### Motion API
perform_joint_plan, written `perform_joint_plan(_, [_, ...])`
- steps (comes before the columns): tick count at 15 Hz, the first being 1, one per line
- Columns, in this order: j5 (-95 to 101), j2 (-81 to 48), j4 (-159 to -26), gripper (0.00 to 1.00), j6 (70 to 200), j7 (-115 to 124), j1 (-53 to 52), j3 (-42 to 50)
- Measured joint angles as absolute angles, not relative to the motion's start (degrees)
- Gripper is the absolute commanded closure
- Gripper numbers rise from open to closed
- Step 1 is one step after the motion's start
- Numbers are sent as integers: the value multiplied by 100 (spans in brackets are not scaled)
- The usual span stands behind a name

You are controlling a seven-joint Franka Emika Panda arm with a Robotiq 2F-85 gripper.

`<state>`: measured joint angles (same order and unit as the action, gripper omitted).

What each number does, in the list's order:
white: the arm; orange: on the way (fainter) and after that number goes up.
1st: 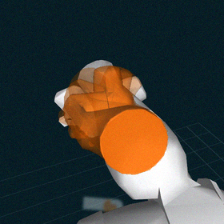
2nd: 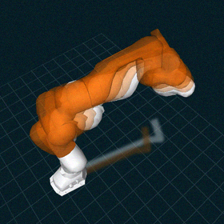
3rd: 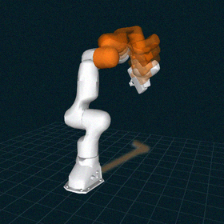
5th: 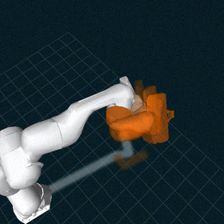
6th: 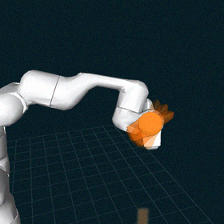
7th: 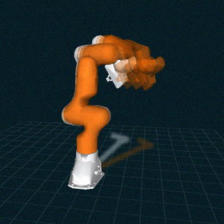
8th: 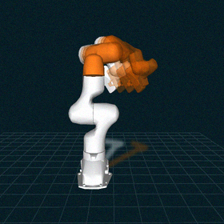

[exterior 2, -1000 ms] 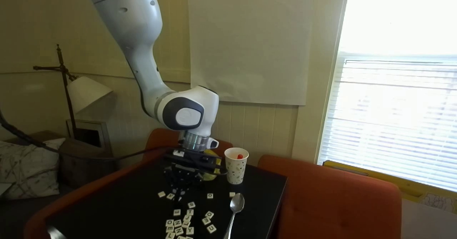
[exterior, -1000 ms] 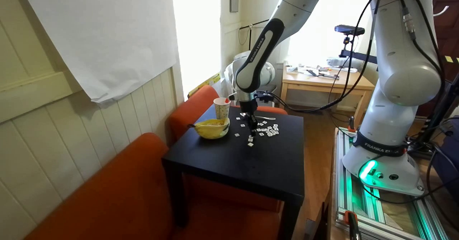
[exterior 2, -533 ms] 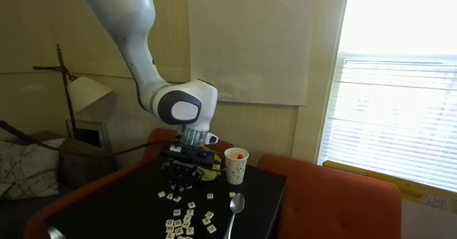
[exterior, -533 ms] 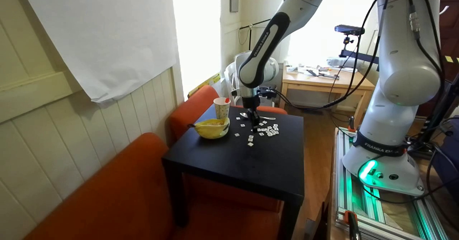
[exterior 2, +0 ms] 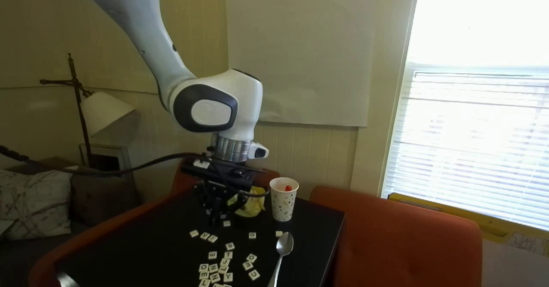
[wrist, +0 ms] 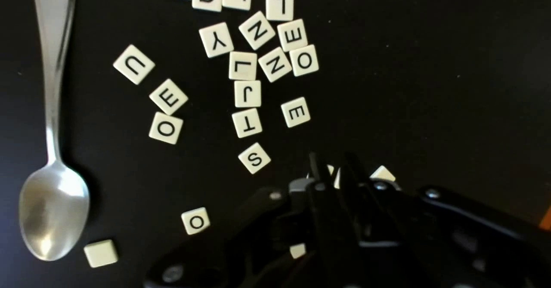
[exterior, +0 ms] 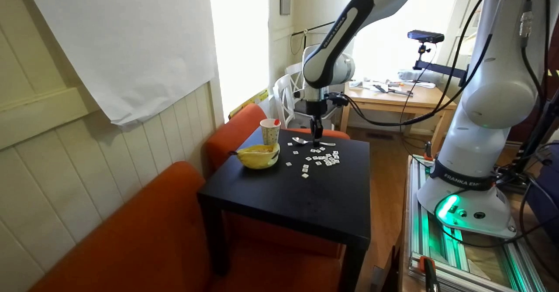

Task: Shift a letter tile to the left

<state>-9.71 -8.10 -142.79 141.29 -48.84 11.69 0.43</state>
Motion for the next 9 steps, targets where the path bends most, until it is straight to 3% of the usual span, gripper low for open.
perform_joint_plan(7, [-550, 251, -14807, 6, 14560, -3199, 1161, 579])
perform_joint_plan(9, [-50, 522, -14893, 0, 14597, -2355, 1165, 665])
